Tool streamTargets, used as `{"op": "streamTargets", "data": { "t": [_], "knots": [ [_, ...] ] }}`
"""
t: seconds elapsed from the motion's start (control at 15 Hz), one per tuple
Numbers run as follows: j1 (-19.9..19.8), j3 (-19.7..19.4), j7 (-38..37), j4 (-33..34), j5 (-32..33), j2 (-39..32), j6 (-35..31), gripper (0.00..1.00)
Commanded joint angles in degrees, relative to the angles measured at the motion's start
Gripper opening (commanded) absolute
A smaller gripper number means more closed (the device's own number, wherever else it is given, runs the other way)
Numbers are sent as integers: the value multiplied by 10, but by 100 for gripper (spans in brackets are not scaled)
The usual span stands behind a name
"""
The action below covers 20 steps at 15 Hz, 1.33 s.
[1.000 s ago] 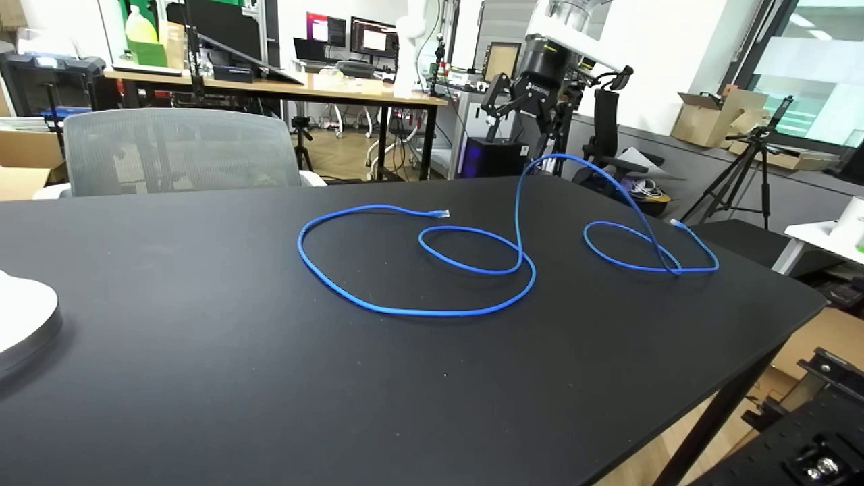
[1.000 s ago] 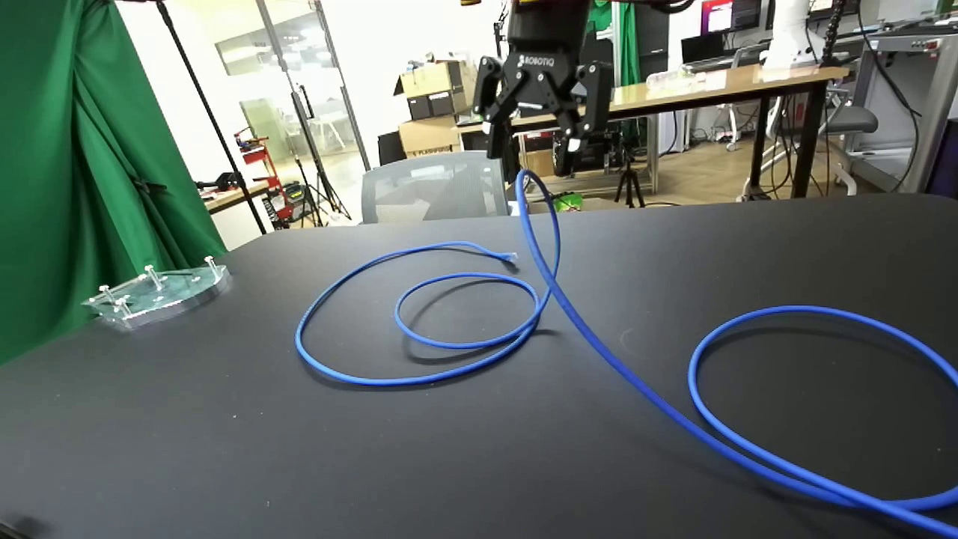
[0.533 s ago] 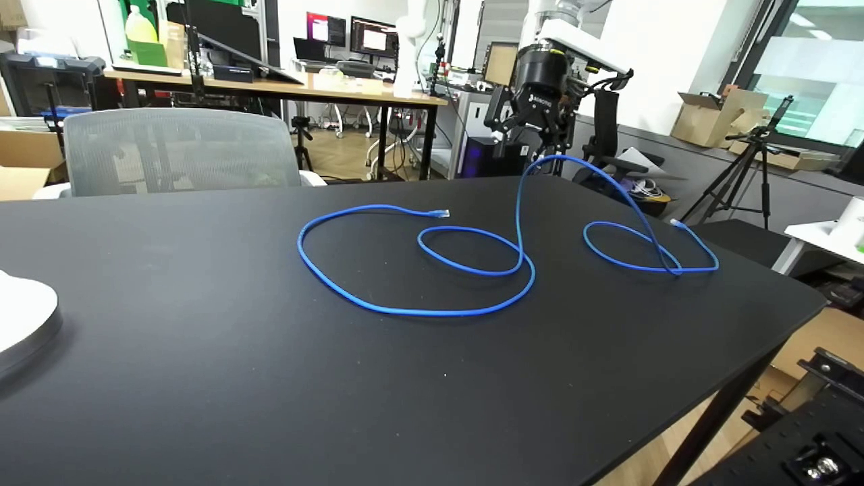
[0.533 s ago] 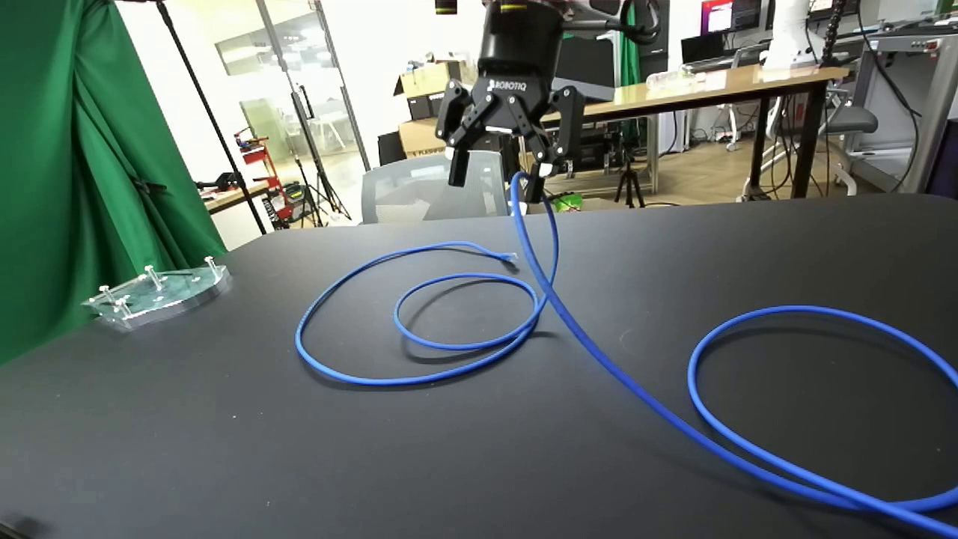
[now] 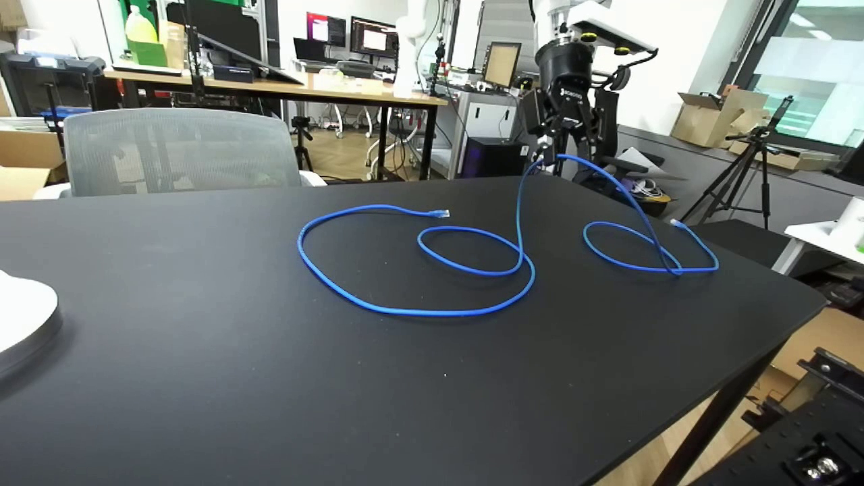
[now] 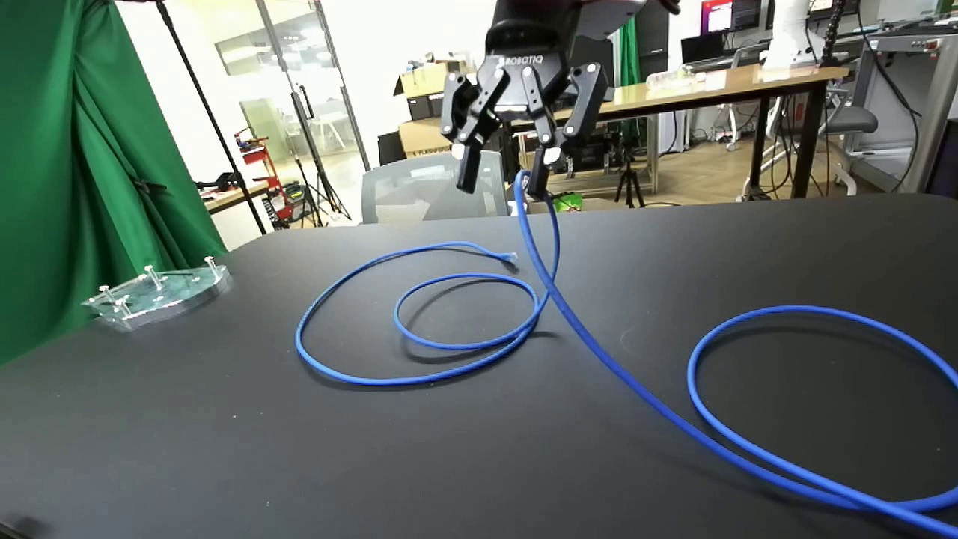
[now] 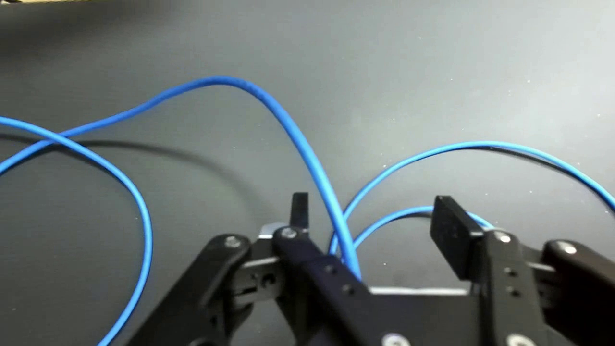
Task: Pick up the the cable and put it straight on the table
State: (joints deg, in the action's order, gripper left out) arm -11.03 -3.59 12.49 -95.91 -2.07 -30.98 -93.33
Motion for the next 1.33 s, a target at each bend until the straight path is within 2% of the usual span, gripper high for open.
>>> {"op": "streamTargets", "data": {
  "t": [0.0, 0.27, 0.4, 0.93, 1.27],
  "knots": [
    [5, -12, -18, 39, 23, -26, 24, 39],
    [5, -18, -29, 42, 35, -36, 4, 11],
    [8, -21, -41, 30, 39, -28, -45, 0],
    [20, -41, -115, 0, 58, -1, -292, 1],
    [39, -46, -142, 5, 77, 0, -360, 1]
  ]
}}
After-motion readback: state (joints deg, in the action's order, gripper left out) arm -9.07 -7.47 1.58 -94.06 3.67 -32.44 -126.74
